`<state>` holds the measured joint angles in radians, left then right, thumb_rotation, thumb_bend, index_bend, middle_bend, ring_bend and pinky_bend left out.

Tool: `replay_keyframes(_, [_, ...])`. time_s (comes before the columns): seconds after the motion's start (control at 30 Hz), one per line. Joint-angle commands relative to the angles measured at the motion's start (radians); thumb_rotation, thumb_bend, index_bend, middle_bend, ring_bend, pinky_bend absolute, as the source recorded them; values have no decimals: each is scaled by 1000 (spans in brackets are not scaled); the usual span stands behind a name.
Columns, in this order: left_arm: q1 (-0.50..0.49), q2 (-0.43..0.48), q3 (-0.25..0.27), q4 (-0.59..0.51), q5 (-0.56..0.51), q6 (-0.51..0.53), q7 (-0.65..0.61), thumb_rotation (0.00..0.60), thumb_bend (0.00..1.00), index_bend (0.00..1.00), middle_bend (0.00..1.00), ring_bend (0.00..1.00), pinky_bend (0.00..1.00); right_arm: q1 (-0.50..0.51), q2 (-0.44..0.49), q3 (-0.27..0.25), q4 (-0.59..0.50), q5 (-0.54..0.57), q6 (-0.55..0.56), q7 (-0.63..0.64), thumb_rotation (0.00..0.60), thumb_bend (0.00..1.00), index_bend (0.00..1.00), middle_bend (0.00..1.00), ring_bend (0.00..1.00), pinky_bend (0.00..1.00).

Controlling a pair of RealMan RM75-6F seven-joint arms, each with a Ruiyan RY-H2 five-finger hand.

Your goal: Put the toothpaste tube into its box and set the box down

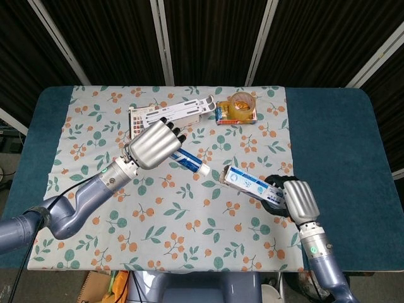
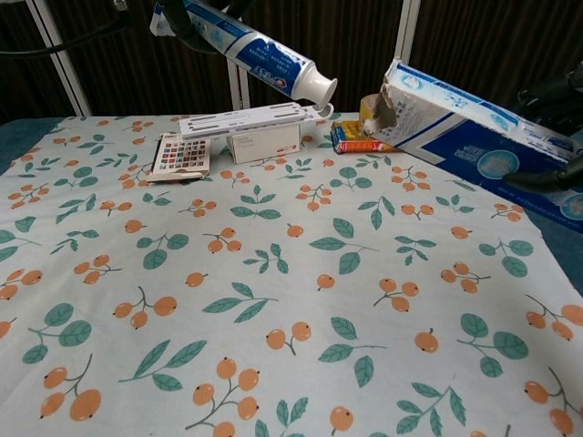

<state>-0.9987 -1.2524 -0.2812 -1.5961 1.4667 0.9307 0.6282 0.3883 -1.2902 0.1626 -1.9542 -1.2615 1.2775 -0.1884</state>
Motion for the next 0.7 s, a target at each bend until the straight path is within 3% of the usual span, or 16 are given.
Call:
replay_keyframes(0.03, [-9,-21,0,-1,-14,4,21,600,515,706,745,667,699,-1,3,-1,-5,-3,0,0,600,359,473,503,454,390])
replay_keyframes(0.7, [-64,-145,-21,27,-77,59,166,600,515,717,755,675,707,-8,36,11,-33,16,-11,42,600,360,473,503,453,390])
